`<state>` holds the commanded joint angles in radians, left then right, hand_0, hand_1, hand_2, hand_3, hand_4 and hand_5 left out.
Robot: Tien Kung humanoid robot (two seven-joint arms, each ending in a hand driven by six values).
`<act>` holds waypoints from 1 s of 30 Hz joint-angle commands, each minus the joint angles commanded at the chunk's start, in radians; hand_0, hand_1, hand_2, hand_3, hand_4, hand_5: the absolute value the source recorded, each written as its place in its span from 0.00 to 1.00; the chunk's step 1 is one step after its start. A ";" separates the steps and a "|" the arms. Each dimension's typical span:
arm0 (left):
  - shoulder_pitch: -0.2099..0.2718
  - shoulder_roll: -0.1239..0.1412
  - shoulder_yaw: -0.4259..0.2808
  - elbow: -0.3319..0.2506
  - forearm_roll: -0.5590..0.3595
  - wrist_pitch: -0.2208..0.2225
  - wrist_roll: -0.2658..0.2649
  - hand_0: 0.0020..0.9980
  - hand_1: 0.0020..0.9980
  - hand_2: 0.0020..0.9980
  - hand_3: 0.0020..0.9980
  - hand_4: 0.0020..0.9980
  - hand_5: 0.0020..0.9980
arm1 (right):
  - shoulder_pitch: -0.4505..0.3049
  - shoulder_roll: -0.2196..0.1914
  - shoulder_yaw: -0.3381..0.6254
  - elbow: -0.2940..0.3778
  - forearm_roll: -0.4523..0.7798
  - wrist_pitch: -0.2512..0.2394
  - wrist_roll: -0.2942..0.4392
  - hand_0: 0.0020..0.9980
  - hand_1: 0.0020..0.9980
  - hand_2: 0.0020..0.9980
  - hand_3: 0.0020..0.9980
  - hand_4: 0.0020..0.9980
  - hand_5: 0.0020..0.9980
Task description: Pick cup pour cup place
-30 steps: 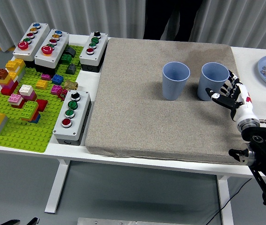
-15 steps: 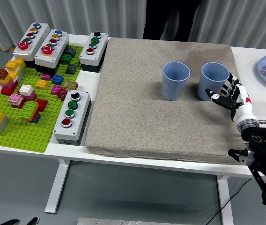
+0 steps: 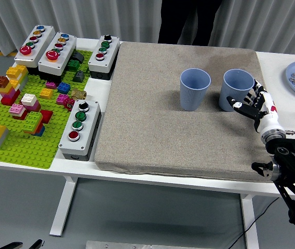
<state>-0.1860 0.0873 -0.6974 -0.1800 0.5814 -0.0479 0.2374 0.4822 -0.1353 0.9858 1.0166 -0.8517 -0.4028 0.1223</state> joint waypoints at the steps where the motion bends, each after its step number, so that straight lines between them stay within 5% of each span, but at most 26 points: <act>1: 0.000 0.000 0.000 0.000 0.000 0.000 0.000 0.76 0.78 0.83 0.72 0.51 0.99 | 0.001 0.001 0.000 -0.002 0.001 0.000 0.000 0.92 0.89 1.00 0.96 0.85 0.19; 30: -0.001 0.002 0.008 0.000 -0.004 0.000 0.000 0.76 0.78 0.83 0.71 0.51 0.99 | 0.046 0.029 -0.017 -0.063 0.006 0.003 -0.002 0.92 0.89 1.00 0.96 0.85 0.19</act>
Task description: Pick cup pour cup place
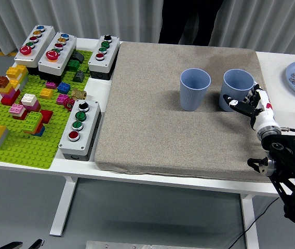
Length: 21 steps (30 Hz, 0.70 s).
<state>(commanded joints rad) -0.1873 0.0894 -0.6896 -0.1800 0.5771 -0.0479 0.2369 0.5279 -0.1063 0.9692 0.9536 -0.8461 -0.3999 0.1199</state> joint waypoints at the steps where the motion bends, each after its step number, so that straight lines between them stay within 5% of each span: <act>1: 0.000 0.000 0.000 0.000 0.000 0.000 0.000 0.76 0.78 0.83 0.72 0.51 0.99 | 0.001 0.000 0.000 -0.001 0.000 0.000 0.000 0.92 0.89 1.00 0.96 0.85 0.19; 18: -0.001 0.001 0.002 0.000 -0.002 0.000 -0.001 0.76 0.78 0.83 0.72 0.51 0.99 | 0.024 0.009 0.001 -0.013 0.010 0.000 0.000 0.92 0.88 0.99 0.95 0.85 0.19; 19: -0.002 0.001 0.002 0.000 -0.003 0.000 -0.001 0.76 0.78 0.83 0.72 0.51 0.99 | 0.024 0.009 0.000 -0.013 0.010 -0.001 0.001 0.91 0.83 0.91 0.92 0.84 0.20; 21: -0.002 0.001 0.002 0.000 -0.002 0.000 0.000 0.76 0.78 0.83 0.72 0.51 0.99 | 0.023 0.009 -0.001 -0.012 0.014 -0.002 0.002 0.91 0.83 0.91 0.92 0.84 0.20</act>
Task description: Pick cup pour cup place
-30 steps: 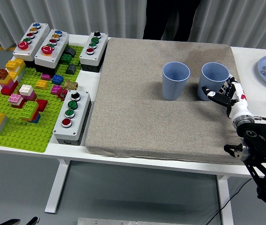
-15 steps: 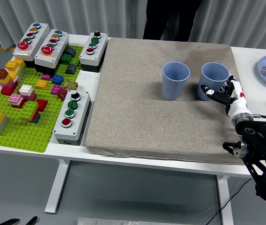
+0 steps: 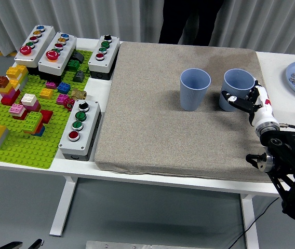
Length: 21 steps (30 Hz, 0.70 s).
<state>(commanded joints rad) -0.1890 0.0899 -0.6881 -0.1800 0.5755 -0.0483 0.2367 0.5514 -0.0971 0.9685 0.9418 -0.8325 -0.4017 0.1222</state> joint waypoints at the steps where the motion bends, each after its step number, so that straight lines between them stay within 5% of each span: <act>1: 0.000 0.000 0.000 0.000 0.000 0.000 0.000 0.76 0.78 0.83 0.72 0.51 0.99 | -0.001 0.000 -0.002 0.003 0.002 -0.002 0.001 0.91 0.83 0.91 0.92 0.84 0.20; 3: 0.001 0.000 0.000 0.000 0.001 0.000 0.001 0.76 0.78 0.83 0.72 0.51 0.99 | -0.004 0.000 -0.005 0.007 0.004 -0.003 0.001 0.91 0.83 0.91 0.92 0.84 0.20; 4: 0.002 0.000 -0.001 0.000 0.002 0.000 0.001 0.76 0.78 0.83 0.72 0.51 0.99 | -0.005 0.000 -0.006 0.009 0.005 -0.003 0.001 0.86 0.78 0.75 0.84 0.84 0.19; 9: 0.003 0.000 -0.002 0.000 0.002 -0.001 0.002 0.76 0.78 0.83 0.72 0.51 0.99 | -0.011 -0.001 -0.014 0.016 0.009 -0.004 0.000 0.86 0.78 0.75 0.84 0.84 0.19; 10: 0.003 0.000 -0.002 0.000 0.003 -0.001 0.002 0.76 0.78 0.83 0.72 0.51 0.99 | -0.012 -0.001 -0.016 0.016 0.010 -0.004 0.000 0.83 0.75 0.67 0.79 0.84 0.19; 21: 0.004 0.001 -0.002 0.000 0.001 -0.001 0.001 0.77 0.78 0.83 0.71 0.51 0.99 | -0.012 -0.004 -0.018 0.027 0.008 -0.006 0.002 0.83 0.74 0.65 0.78 0.84 0.19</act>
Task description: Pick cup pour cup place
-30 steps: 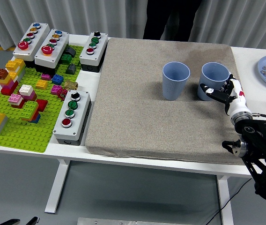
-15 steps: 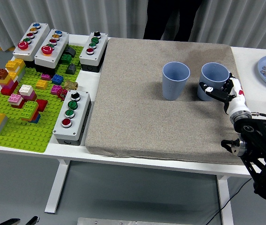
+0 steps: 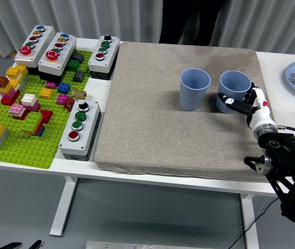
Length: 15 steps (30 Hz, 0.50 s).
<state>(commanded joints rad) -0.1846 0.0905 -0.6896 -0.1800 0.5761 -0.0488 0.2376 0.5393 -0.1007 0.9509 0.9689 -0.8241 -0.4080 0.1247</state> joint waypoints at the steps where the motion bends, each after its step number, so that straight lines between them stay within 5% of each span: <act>1: 0.000 0.000 -0.002 0.000 0.002 0.000 0.000 0.77 0.78 0.83 0.72 0.51 0.99 | 0.001 -0.001 0.001 0.003 -0.002 -0.001 0.000 0.81 0.73 0.63 0.77 0.83 0.19; 13: -0.003 0.000 -0.004 0.000 0.003 0.000 0.000 0.76 0.78 0.83 0.71 0.51 0.99 | 0.005 -0.008 0.002 0.021 -0.023 -0.005 -0.008 0.81 0.73 0.63 0.77 0.83 0.19; 14: -0.003 0.000 -0.005 0.000 0.003 0.000 0.000 0.77 0.78 0.83 0.72 0.51 0.99 | 0.006 -0.009 0.001 0.022 -0.024 -0.006 -0.007 0.80 0.72 0.62 0.77 0.70 0.06; 15: -0.003 0.000 -0.005 0.000 0.003 0.000 0.000 0.77 0.78 0.83 0.72 0.51 0.99 | 0.007 -0.011 -0.001 0.025 -0.026 -0.007 -0.005 0.80 0.72 0.62 0.77 0.70 0.06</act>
<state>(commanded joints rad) -0.1874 0.0908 -0.6945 -0.1800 0.5789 -0.0487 0.2374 0.5458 -0.1117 0.9501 0.9941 -0.8501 -0.4155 0.1195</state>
